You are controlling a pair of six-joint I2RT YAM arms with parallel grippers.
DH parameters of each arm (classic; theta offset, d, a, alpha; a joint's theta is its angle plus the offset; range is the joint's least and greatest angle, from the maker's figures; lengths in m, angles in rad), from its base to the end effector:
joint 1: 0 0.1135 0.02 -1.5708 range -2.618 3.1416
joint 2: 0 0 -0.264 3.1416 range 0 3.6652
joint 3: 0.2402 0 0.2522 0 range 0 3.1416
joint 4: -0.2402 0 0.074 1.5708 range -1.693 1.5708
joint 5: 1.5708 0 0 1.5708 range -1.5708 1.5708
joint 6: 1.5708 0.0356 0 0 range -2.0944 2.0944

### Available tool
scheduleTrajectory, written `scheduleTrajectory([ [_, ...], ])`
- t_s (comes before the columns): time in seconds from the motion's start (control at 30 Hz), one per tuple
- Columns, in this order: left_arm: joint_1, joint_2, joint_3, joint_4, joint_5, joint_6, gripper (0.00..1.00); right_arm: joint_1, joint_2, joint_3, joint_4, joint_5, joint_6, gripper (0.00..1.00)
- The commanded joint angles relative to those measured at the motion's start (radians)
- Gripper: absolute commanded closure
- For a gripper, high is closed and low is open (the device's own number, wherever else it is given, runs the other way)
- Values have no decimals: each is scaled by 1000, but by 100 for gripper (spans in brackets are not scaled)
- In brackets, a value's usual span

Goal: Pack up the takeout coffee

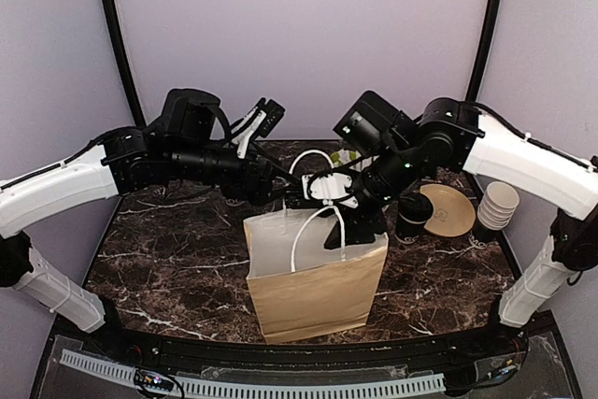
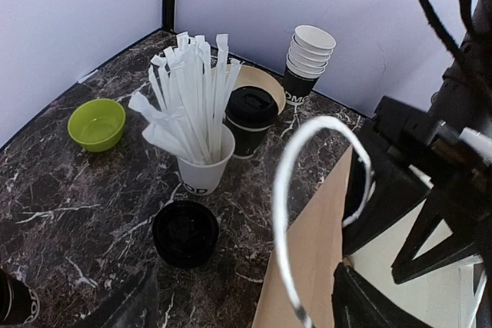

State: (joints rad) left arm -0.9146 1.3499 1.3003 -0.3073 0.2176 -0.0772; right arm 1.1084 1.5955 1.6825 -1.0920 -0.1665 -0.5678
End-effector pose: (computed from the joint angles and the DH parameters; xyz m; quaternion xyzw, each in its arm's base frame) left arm 0.1841 -0.2517 0.3809 0.3886 0.7208 -0.3482 0.4563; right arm 0.1392 0.2925 0.3664 -0.7269 0.6228 0.1512 0.2468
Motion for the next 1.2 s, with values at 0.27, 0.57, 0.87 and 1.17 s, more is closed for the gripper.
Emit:
scheduleTrajectory([
  [0.27,69,145,186,13,343,-42,96,-151,-157,100,-26,-95,-93,39],
  [0.57,69,10,174,-32,321,-9,100,-385,-216,88,1,-220,-82,39],
  [0.87,69,-42,165,-47,305,4,100,-443,-198,33,58,-240,-58,39],
  [1.17,25,-147,10,10,331,-68,100,-444,-180,35,51,-228,-51,39],
])
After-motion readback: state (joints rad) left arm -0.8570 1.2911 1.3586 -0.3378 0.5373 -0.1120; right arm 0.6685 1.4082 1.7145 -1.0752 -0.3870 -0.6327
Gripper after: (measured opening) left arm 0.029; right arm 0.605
